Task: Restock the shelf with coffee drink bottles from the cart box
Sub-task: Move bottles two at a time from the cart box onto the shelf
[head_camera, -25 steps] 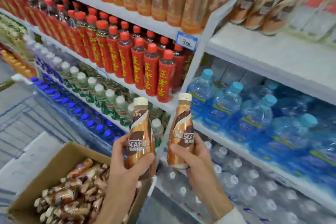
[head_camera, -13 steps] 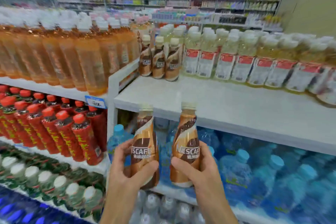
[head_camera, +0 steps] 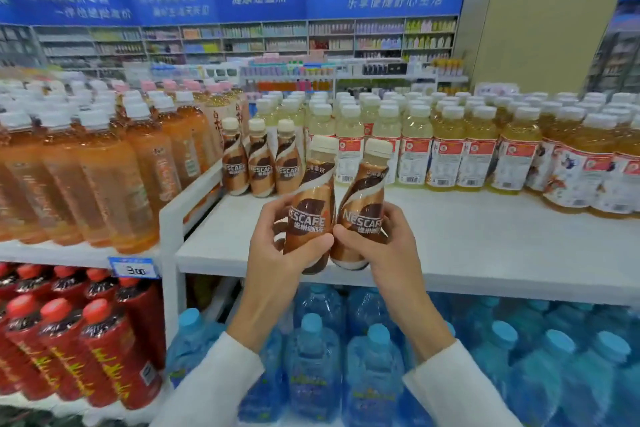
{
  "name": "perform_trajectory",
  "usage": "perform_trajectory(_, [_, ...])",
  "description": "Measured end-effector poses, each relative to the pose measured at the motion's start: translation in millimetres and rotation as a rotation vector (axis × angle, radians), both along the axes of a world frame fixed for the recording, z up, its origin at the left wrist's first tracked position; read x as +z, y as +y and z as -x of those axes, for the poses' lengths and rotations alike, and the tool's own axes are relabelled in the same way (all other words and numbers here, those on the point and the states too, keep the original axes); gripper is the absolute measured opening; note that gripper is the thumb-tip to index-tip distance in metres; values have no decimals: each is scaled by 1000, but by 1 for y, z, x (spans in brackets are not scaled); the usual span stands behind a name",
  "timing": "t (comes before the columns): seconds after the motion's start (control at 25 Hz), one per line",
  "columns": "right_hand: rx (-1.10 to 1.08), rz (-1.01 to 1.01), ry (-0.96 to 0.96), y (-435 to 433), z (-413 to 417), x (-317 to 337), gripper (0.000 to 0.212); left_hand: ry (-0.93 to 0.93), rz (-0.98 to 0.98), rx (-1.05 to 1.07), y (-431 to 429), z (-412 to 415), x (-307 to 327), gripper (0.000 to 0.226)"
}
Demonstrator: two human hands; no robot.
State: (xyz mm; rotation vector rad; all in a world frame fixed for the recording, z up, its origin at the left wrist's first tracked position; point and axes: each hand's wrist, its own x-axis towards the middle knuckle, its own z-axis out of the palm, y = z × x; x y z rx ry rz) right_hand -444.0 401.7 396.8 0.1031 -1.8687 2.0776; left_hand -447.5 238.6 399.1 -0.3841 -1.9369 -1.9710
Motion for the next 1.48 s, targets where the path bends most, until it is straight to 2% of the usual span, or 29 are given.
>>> perform_trajectory(0.12, [-62, -87, 5, 8, 29, 4, 63, 25, 72, 17, 5, 32, 1, 62])
perform_trajectory(0.28, [-62, -97, -42, 19, 45, -8, 64, -11, 102, 21, 11, 57, -11, 69])
perform_trajectory(0.56, [-20, -214, -27, 28, 44, -15, 64, -30, 126, 67, 15, 58, -27, 75])
perform_trajectory(0.72, [-24, -277, -27, 28, 30, -16, 75, -34, 221, 11, 7, 49, -27, 87])
perform_trajectory(0.92, [-149, -308, -30, 26, 16, -19, 57, -36, 222, 90, 7, 45, -29, 65])
perform_trajectory(1.08, [-216, -346, -22, 17, 10, -20, 55, -37, 184, 127, 11, 44, -28, 65])
perform_trajectory(1.48, [-347, -483, -65, 2, 32, -17, 55, -97, 274, 218, 19, 59, -17, 72])
